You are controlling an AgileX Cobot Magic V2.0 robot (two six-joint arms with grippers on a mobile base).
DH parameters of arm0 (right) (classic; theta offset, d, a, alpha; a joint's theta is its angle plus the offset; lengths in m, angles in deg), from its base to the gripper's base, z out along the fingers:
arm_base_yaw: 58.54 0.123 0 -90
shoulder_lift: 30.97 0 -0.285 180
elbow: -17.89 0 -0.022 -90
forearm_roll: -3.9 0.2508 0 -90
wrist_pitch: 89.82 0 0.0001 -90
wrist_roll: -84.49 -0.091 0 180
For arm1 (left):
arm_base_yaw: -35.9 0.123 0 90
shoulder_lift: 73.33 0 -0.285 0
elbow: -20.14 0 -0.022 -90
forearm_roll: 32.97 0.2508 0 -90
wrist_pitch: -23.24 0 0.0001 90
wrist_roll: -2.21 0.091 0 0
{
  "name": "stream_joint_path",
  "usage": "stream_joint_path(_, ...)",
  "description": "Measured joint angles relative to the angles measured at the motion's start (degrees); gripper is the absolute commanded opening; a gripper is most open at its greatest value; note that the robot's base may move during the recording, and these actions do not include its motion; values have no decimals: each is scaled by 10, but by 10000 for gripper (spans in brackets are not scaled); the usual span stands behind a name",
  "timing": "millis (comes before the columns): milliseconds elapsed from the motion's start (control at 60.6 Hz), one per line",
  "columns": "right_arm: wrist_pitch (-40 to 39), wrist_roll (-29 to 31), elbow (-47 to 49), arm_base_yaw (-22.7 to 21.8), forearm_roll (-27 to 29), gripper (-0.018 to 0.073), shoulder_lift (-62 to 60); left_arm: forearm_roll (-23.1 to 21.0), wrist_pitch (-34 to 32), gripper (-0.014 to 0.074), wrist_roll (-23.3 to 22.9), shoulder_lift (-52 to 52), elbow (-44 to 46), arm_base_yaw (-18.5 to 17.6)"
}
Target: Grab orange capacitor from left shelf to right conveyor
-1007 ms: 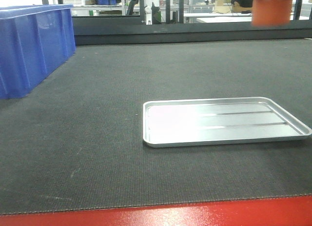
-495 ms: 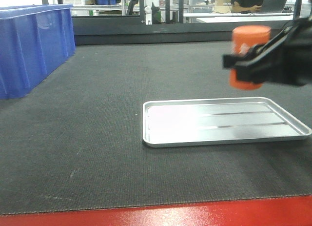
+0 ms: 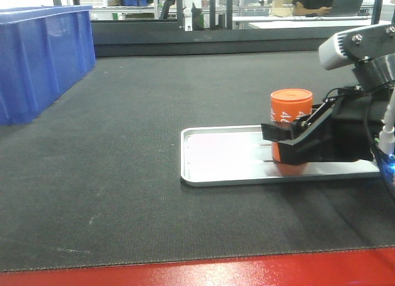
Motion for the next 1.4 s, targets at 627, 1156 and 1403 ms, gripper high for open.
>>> stream_joint_path(627, 52, 0, -3, 0, 0, 631, -65, 0, 0, -127, 0, 0, 0, 0)
stream_joint_path(1156, 448, -89, -11, 50, -9, 172, -471, 0, 0, -127, 0, 0, 0, 0)
stream_joint_path(1403, 553, -93, -16, 51, -9, 54, -607, 0, 0, -127, 0, 0, 0, 0)
